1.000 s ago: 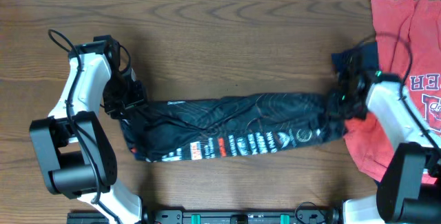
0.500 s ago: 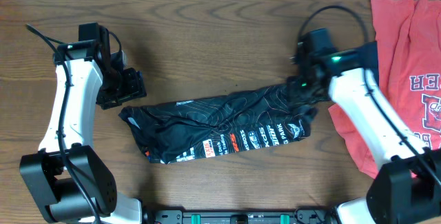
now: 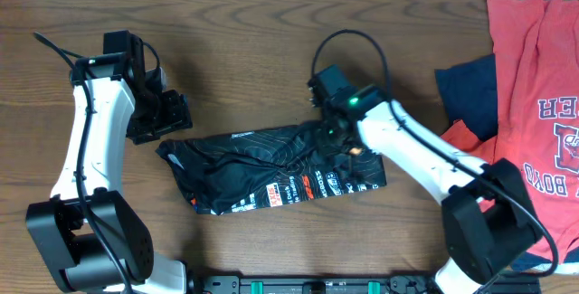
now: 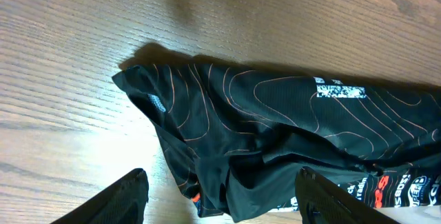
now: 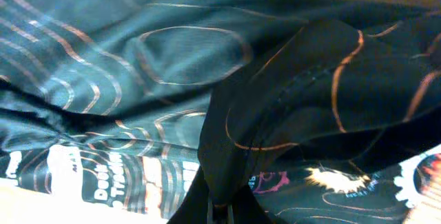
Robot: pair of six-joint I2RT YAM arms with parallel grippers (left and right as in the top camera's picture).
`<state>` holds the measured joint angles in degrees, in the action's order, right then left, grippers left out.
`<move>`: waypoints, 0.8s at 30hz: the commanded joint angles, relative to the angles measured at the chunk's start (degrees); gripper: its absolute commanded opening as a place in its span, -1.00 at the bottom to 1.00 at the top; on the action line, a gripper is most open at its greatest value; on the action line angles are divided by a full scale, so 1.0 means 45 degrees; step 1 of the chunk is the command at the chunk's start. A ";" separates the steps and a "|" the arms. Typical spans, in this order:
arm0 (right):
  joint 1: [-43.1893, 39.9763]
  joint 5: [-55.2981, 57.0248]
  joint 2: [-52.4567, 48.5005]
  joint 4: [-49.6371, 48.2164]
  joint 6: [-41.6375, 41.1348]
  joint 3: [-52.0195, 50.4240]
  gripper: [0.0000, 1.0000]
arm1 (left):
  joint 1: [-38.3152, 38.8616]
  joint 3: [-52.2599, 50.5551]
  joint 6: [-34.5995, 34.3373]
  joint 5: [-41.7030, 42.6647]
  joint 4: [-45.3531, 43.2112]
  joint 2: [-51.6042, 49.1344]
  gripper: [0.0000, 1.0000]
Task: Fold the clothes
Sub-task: 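Fold the strip's right end leftward over the middle with the right gripper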
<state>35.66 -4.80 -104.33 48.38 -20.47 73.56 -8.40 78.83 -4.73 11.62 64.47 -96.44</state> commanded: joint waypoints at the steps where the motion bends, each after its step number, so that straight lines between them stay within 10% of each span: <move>1: 0.0437 -0.0136 -0.0194 -0.0107 -0.0306 0.0209 -0.98 | -0.0005 -0.0078 -0.0121 -0.0019 0.0078 -0.0039 0.40; 8: 0.0840 -0.1632 -0.0194 -0.0597 0.1044 0.0214 -0.01 | -0.0010 -0.0078 -0.0117 -0.0024 0.0073 -0.0044 0.41; 24: -0.1273 0.1661 -0.0121 -0.0078 -0.0078 0.0389 0.01 | -0.0010 -0.0389 -0.0112 -0.0029 0.0170 -0.0049 0.50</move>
<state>31.59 0.71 -104.99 48.03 -20.82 73.71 -8.40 78.04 -4.89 11.62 64.69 -96.44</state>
